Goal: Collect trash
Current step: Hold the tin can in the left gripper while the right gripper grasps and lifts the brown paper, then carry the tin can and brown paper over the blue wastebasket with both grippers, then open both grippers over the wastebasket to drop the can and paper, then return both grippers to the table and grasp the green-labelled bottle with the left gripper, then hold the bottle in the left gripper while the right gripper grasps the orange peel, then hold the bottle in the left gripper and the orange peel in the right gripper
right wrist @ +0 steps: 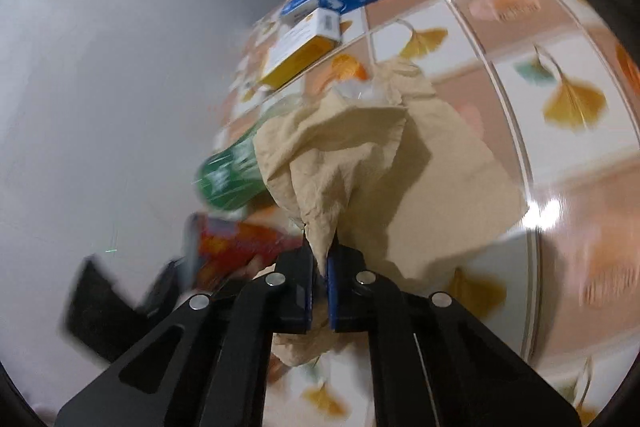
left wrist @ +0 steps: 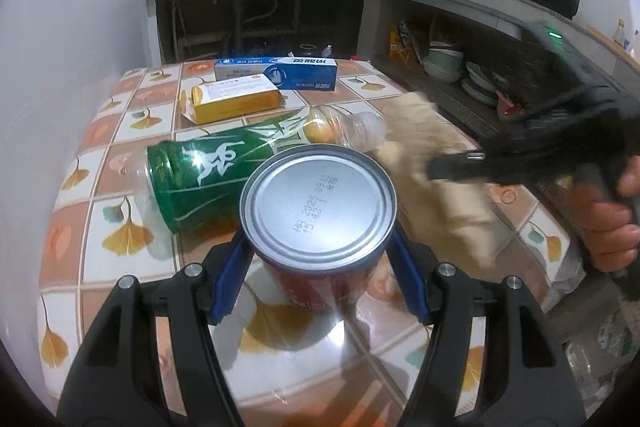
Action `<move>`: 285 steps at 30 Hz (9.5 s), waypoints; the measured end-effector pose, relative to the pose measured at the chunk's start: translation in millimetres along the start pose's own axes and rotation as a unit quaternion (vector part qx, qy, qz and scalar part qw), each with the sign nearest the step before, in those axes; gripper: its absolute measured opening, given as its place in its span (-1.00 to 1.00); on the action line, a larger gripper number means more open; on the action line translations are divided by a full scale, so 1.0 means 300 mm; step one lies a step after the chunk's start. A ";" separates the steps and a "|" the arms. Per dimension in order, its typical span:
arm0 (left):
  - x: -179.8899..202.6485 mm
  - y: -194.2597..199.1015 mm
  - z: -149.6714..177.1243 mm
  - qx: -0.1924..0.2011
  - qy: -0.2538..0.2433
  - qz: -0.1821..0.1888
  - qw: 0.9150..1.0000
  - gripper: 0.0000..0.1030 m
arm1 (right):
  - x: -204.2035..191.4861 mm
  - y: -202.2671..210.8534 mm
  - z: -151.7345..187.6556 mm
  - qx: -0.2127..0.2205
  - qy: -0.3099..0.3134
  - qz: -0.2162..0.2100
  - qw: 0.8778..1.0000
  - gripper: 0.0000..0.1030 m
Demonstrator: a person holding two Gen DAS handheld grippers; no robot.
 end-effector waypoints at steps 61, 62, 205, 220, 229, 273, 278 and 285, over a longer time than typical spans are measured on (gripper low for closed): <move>-0.008 0.009 0.004 0.001 0.012 -0.006 1.000 0.20 | 0.003 -0.087 0.134 0.039 0.140 0.356 0.923 -0.08; -0.010 0.008 0.004 0.001 0.012 -0.007 1.000 0.20 | 0.010 -0.075 0.135 0.043 0.134 0.355 0.924 -0.18; 0.191 -0.307 -0.156 -0.132 -0.342 -0.097 0.925 0.49 | 0.175 0.310 0.167 0.090 0.002 0.108 0.990 0.38; 0.124 -0.133 -0.097 -0.188 -0.186 -0.098 0.959 0.24 | 0.098 0.240 0.059 0.070 0.036 0.088 0.993 0.38; -0.014 -0.062 -0.069 -0.192 -0.009 -0.077 0.978 0.20 | 0.042 -0.035 -0.214 0.008 0.022 0.033 0.999 0.37; 0.005 -0.057 -0.003 -0.199 0.084 -0.047 0.975 0.15 | 0.144 -0.048 -0.029 0.007 0.052 0.174 0.983 -0.86; 0.030 -0.065 -0.008 -0.199 0.066 -0.062 0.976 0.16 | 0.146 -0.027 0.014 0.015 0.053 0.172 0.984 -0.86; 0.049 -0.059 -0.009 -0.195 0.060 -0.071 0.977 0.15 | 0.128 -0.025 0.022 0.018 0.062 0.170 0.983 -0.86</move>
Point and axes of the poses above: each gripper's, at about its wrist camera, not at the fingertips, and y roughly against the way its jaws point, x to its right, z to its underside, the point moved 1 cm from there along -y, roughly the way its jaws point, and after that the axes turned 6 degrees about -z, right-handed, at the moved point
